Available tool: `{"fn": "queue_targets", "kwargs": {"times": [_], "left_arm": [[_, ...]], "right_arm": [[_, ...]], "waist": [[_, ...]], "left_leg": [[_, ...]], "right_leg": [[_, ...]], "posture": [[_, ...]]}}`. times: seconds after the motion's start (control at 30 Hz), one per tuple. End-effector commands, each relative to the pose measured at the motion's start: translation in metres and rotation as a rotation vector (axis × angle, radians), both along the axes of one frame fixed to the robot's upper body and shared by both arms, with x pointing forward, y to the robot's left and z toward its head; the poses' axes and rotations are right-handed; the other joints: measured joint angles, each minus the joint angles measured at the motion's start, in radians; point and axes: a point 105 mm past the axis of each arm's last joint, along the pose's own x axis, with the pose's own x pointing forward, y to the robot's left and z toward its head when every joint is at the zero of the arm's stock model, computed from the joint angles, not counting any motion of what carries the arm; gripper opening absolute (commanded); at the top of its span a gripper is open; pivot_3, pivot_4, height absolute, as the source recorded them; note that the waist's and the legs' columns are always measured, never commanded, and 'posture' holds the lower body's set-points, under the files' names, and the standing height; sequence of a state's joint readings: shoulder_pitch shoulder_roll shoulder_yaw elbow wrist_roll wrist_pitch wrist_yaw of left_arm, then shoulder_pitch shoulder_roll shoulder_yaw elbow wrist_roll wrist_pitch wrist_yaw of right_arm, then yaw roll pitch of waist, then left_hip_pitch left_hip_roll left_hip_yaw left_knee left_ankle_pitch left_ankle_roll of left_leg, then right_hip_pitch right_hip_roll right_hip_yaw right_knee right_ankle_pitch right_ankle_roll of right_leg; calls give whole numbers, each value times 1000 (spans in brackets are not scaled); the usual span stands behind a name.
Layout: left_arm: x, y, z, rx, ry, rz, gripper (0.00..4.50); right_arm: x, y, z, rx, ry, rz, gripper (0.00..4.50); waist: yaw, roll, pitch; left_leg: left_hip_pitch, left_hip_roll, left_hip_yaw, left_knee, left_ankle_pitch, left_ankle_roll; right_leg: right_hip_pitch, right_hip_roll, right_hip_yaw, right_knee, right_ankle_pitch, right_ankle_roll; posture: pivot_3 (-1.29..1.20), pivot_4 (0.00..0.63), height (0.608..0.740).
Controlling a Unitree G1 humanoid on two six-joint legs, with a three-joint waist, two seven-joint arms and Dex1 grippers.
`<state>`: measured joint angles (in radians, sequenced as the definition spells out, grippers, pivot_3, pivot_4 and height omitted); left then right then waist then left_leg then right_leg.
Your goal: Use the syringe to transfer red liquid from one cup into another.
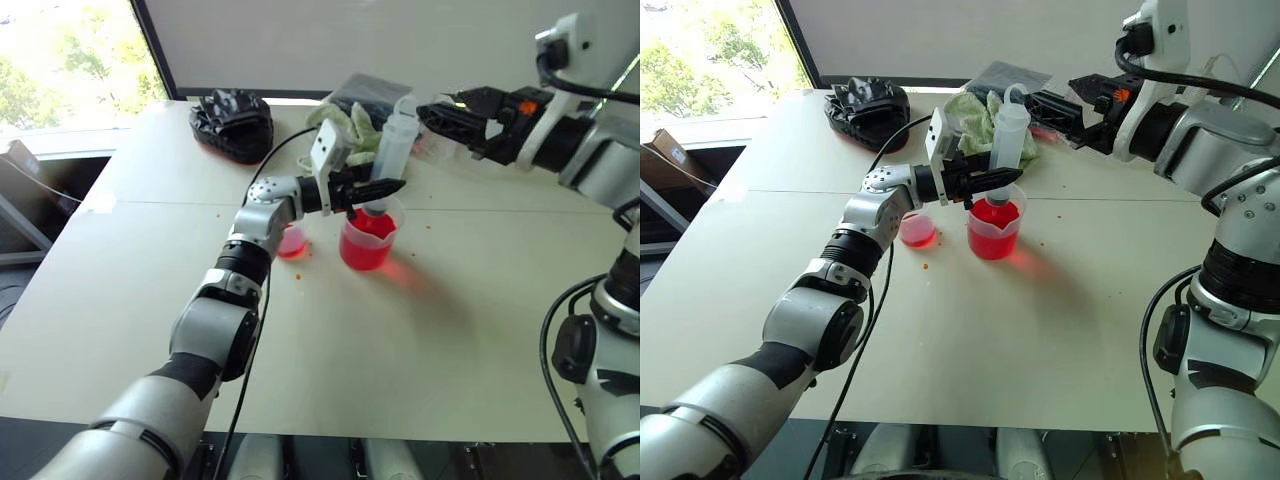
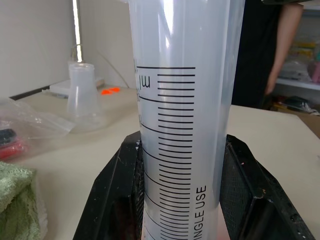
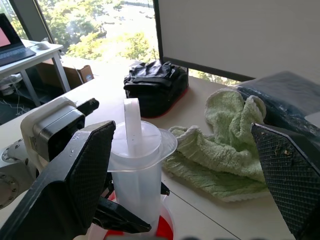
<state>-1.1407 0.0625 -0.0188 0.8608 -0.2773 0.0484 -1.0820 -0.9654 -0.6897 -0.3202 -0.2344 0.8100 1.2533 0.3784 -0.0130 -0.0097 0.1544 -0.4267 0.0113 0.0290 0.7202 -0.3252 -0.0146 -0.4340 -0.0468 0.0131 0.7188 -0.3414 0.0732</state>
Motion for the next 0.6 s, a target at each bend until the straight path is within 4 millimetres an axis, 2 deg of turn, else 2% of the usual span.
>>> {"fn": "queue_targets", "kwargs": {"times": [0.03, 0.33, 0.6], "left_arm": [[-4, -4, 16, -19, -69, -17, 1391], [-5, -5, 16, -18, -76, -19, 1391], [-6, -5, 18, -28, -82, -14, 1391]], "right_arm": [[-6, 5, 8, 4, -45, 1, 4500], [8, 16, -1, 31, -40, -109, 4500], [13, 12, -7, -1, -54, -203, 4500]], "waist": [[0, 0, 0], [-1, 0, 0], [-1, 0, 0]], "left_leg": [[0, 0, 0, 0, 0, 0], [0, 0, 0, 0, 0, 0], [0, 0, 0, 0, 0, 0]], "right_leg": [[0, 0, 0, 0, 0, 0], [0, 0, 0, 0, 0, 0], [0, 0, 0, 0, 0, 0]], "posture": [[0, 150, 711], [0, 150, 711], [0, 150, 711]]}}
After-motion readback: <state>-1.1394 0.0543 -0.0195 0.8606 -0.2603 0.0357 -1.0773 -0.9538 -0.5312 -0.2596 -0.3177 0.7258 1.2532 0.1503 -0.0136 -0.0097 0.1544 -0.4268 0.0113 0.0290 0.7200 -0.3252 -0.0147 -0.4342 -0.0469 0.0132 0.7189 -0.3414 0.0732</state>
